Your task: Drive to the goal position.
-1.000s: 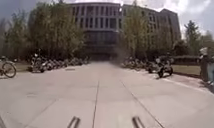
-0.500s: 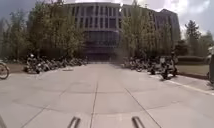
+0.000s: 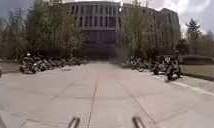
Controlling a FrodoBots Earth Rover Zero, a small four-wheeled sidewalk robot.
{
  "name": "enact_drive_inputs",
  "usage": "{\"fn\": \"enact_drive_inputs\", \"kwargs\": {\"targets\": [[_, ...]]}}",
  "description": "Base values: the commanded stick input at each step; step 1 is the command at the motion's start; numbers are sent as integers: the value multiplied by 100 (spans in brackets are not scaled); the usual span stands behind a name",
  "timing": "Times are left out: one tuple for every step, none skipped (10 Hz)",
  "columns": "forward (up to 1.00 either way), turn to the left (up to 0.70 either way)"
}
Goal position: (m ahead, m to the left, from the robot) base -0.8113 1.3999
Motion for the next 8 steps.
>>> {"fn": "enact_drive_inputs", "kwargs": {"targets": [[70, 0], [70, 0], [70, 0], [70, 0], [70, 0], [70, 0], [70, 0], [70, 0]]}}
